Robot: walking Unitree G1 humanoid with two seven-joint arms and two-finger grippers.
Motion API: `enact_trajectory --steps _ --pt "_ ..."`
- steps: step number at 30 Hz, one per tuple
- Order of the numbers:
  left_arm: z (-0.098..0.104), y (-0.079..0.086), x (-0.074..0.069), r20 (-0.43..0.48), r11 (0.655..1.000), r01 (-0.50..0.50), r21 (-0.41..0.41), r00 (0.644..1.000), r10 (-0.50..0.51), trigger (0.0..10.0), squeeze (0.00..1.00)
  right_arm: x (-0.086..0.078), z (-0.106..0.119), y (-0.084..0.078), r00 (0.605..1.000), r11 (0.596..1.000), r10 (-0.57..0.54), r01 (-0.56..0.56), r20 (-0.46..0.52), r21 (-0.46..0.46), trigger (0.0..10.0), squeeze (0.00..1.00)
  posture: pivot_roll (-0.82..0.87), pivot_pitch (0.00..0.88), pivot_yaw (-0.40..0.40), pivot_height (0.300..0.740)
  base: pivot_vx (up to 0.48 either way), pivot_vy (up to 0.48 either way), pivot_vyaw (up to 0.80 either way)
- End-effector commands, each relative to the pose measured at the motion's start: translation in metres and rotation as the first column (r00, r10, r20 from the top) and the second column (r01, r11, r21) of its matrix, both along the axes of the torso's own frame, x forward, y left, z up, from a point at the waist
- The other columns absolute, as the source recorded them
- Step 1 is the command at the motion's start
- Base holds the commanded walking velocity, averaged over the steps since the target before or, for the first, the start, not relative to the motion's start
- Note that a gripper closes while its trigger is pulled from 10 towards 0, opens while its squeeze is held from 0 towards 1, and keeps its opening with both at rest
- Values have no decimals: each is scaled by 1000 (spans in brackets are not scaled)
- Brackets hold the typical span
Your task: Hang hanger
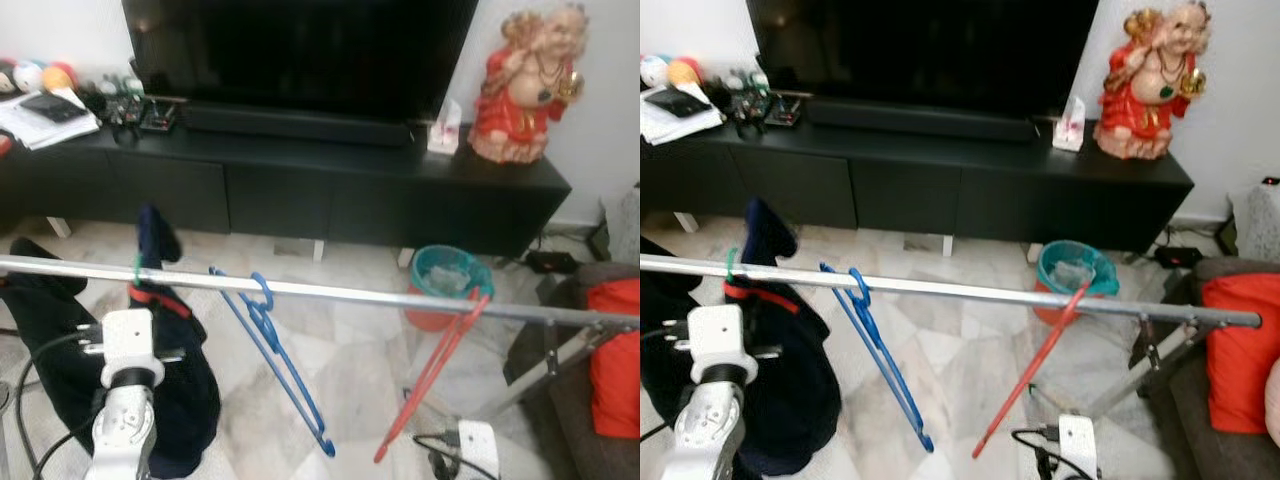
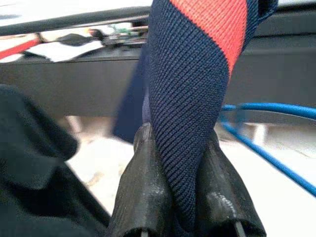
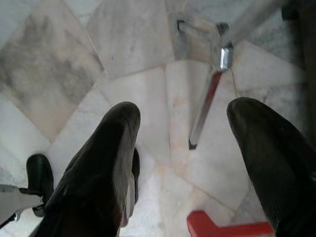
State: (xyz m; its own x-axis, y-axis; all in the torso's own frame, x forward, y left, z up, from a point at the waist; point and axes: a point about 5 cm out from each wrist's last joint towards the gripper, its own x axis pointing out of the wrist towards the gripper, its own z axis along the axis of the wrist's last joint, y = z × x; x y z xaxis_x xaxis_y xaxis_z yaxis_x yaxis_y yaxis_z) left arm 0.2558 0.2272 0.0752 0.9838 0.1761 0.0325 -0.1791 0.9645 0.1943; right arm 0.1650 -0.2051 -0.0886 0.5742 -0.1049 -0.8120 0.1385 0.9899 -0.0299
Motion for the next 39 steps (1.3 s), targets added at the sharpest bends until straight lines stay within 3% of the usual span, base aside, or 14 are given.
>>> enact_trajectory --steps 1,13,26,33,39 --pt "14 -6 8 44 998 65 8 997 -66 10000 0 0 0 -3 1000 1000 -5 5 -2 -7 10000 0 -40 0 -80 740 0 0 0" --pt "13 8 22 -37 994 103 20 994 -102 10000 0 -1 0 -1 1000 1000 -11 11 -2 -4 10000 0 -48 0 -60 740 0 0 0" --pt "8 2 40 -94 995 83 -50 992 -88 10000 0 -1 -1 0 1000 1000 -14 14 -3 0 10000 0 -48 0 -57 740 0 0 0" --pt "-19 -6 32 -268 991 130 -40 954 -136 10000 0 -1 -1 1 1000 1000 -9 9 -6 2 10000 0 -45 0 -53 740 0 0 0" --pt "-26 -5 21 -297 988 144 -56 942 -154 10000 0 -1 -1 2 1000 1000 -13 13 -5 6 10000 0 -46 0 -44 740 0 0 0"
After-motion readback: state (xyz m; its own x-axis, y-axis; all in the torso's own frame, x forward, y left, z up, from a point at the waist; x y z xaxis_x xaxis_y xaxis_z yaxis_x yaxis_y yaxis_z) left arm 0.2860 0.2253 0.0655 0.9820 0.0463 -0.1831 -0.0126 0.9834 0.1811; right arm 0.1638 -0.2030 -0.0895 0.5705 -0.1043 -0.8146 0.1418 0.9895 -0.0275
